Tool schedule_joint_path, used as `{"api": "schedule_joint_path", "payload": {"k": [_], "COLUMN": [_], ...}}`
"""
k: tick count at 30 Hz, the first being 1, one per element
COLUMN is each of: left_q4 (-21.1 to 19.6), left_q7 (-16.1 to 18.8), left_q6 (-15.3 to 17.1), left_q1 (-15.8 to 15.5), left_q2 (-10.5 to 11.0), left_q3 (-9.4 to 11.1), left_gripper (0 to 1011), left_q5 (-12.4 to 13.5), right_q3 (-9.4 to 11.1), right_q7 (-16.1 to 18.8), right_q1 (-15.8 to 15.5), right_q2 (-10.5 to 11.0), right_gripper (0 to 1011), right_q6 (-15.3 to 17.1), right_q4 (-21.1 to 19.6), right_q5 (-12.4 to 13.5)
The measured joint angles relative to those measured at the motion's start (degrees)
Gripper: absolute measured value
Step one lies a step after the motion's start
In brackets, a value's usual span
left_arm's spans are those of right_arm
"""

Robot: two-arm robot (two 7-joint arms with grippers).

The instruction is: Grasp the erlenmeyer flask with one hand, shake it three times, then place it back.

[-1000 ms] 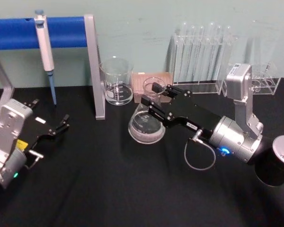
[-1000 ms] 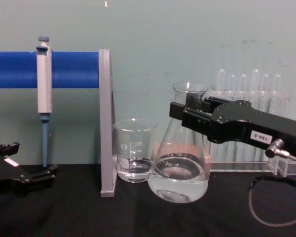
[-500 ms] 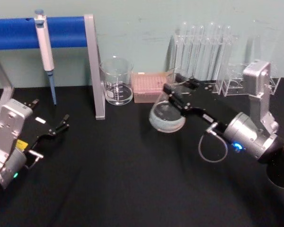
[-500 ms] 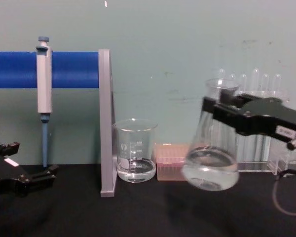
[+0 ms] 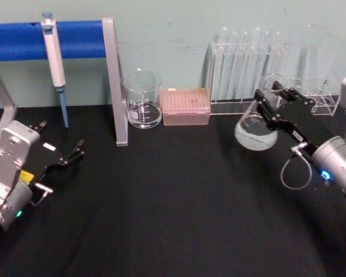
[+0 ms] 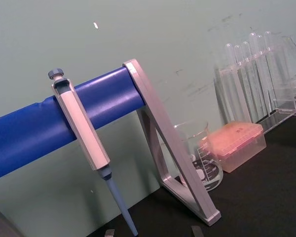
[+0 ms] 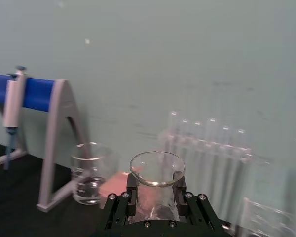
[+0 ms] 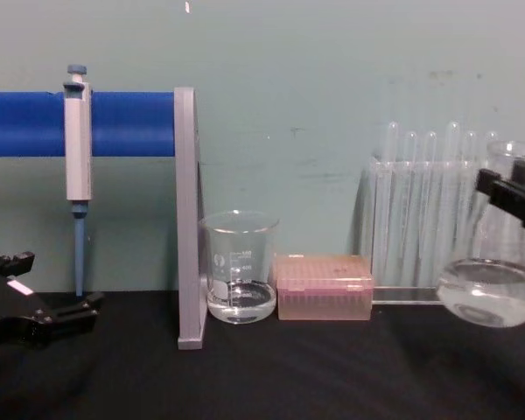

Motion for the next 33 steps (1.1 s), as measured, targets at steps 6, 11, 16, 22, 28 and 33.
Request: {"api": "schedule_joint_path", "payload": {"k": [6,11,16,22,28,33], "left_q4": [0.0,0.0,0.0,0.0,0.0,0.0], "left_q7": [0.0,0.0,0.0,0.0,0.0,0.0], "left_q6": [0.0,0.0,0.0,0.0,0.0,0.0], "left_q1": [0.0,0.0,0.0,0.0,0.0,0.0], "left_q2": [0.0,0.0,0.0,0.0,0.0,0.0], "left_q3": [0.0,0.0,0.0,0.0,0.0,0.0], "left_gripper": [1001,1001,1001,1001,1001,1001], "left_q5": [0.0,0.0,0.0,0.0,0.0,0.0], "right_q3": [1.43,1.29,-0.68,-4.37,-7.45,-9.45], "right_q7": [-0.6,1.05,5.29,11.18,15.41,17.46], "right_q1": [-0.78,-0.7,0.3,2.27,4.09,5.46], "right_q2": [-0.43,-0.98,-1.53,-2.03,-2.16,-2.13], "right_gripper": [449,449,449,449,449,449], "right_q6": [0.4,0.58,0.68,0.96,1.0,0.89], "right_q4": [-0.37,-0.36,0.45,1.84,3.25,4.27], "right_q5": [-0.88,-1.09,-0.4,2.06,3.82,4.74]}}
